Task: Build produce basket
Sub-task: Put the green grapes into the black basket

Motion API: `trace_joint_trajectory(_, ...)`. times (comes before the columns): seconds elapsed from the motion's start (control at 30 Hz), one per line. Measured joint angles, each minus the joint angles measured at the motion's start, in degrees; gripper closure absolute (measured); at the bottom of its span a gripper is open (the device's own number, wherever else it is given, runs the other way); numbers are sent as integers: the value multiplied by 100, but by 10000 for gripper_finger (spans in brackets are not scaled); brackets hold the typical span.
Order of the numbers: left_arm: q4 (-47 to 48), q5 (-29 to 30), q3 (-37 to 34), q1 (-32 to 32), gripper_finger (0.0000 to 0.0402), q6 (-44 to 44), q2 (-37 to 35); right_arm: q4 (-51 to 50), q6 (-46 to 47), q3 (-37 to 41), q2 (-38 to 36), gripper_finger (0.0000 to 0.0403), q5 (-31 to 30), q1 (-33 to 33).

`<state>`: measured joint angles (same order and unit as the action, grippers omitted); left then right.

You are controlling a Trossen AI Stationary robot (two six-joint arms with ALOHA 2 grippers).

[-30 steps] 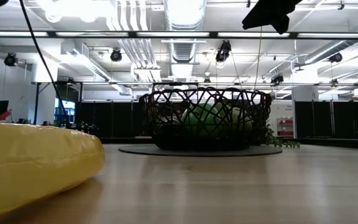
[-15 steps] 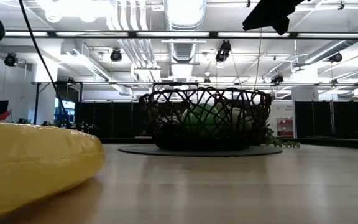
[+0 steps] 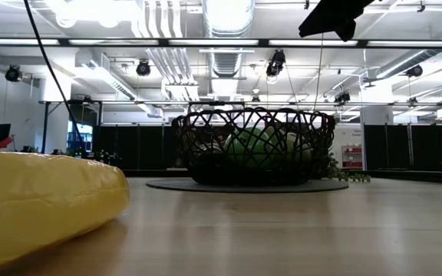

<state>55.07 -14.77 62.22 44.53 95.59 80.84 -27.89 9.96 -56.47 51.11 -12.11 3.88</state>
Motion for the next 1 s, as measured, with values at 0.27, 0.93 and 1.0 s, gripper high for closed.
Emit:
trace_joint_trajectory(0.27,1007,882,1381,-1487,401,-2337,98,86,-162,0,-2,351,-297,15)
trace_joint_trajectory(0.93,-437,1696,3445,-5341,402,-8248,1617,-709,248,-540,-959,351,-620,15)
trace_joint_trajectory(1.0,-477,1683,3448,-5502,402,-8541,1807,-778,358,-540,-986,351,-613,15)
